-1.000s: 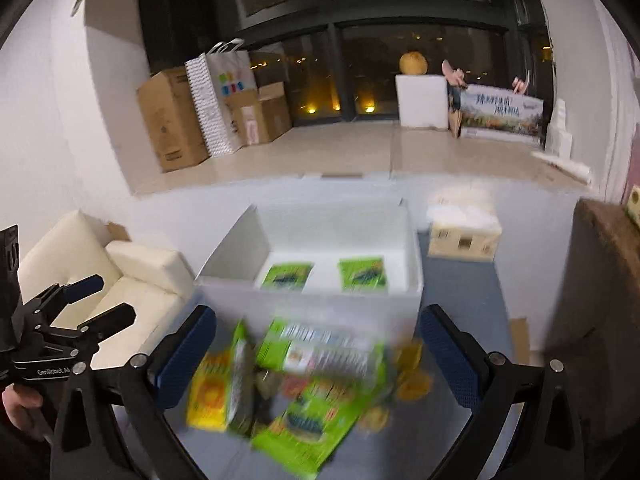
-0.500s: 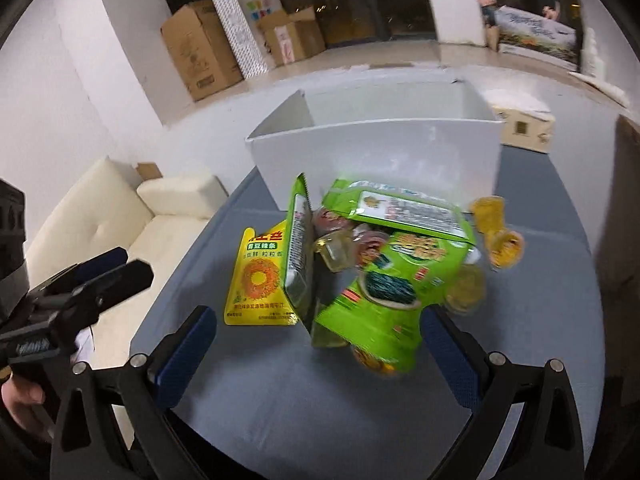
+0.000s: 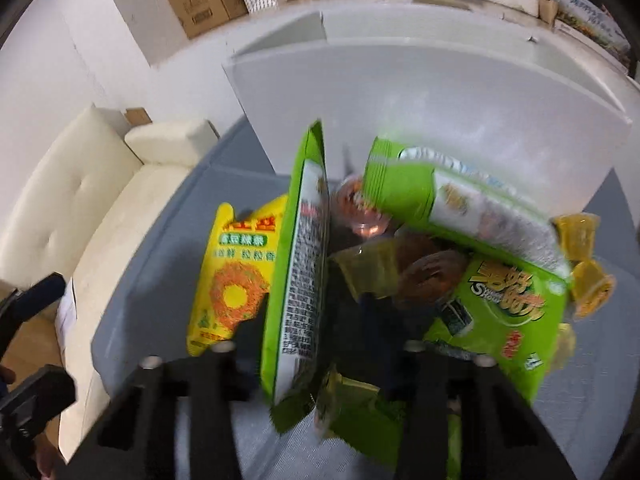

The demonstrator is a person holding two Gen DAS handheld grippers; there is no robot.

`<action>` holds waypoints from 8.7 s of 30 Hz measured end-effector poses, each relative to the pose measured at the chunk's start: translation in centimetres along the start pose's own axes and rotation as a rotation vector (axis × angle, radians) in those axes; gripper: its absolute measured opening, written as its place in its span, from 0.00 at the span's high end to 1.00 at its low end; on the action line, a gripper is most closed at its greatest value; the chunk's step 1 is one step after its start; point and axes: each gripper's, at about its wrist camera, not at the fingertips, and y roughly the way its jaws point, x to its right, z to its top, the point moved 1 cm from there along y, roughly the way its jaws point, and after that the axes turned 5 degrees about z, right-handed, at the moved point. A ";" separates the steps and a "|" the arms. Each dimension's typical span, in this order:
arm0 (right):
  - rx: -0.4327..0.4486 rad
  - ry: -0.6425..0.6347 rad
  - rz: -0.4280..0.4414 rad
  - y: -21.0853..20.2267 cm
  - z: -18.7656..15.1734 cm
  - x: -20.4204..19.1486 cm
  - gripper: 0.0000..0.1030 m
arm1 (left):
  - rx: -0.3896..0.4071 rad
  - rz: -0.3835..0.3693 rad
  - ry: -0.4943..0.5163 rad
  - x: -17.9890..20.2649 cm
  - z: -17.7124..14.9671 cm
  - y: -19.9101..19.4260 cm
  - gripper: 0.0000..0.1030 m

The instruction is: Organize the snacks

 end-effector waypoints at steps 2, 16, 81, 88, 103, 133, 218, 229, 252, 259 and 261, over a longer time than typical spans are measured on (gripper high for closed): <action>0.017 0.002 0.013 -0.3 -0.2 -0.2 0.85 | -0.005 0.003 -0.004 -0.1 -0.1 0.3 0.00; 0.268 0.029 0.023 -10.3 -0.2 -0.4 0.86 | -0.102 0.042 0.001 1.2 2.3 7.6 0.00; 0.316 0.200 -0.190 -10.9 14.1 12.6 0.00 | 0.008 0.017 0.083 7.4 23.6 12.7 0.00; 0.373 0.058 -0.167 -13.4 11.4 9.2 0.00 | 0.023 -0.006 0.094 6.2 21.7 9.4 0.00; 0.417 -0.082 -0.117 -13.3 -4.7 2.1 0.00 | 0.057 -0.039 0.034 2.4 2.8 1.5 0.00; 0.282 -0.236 -0.223 -5.9 2.3 4.7 0.71 | -0.005 -0.062 0.089 4.5 0.5 2.5 0.00; 0.487 0.078 -0.143 -13.3 14.3 11.1 0.00 | 0.106 0.026 0.206 7.9 20.7 9.7 0.00; 0.531 0.111 -0.068 -16.5 9.4 11.4 0.00 | 0.134 0.052 0.204 6.7 18.4 6.9 0.00; 0.404 0.260 -0.103 -11.6 -5.3 14.7 0.00 | 0.040 -0.072 0.203 7.2 -0.3 2.4 0.00; 0.306 0.321 -0.093 -6.7 -3.0 18.0 0.22 | 0.013 -0.090 0.242 7.6 -1.4 2.9 0.00; 0.279 0.322 -0.110 -5.8 -2.8 18.3 0.39 | 0.014 -0.097 0.238 7.5 -1.3 2.8 0.00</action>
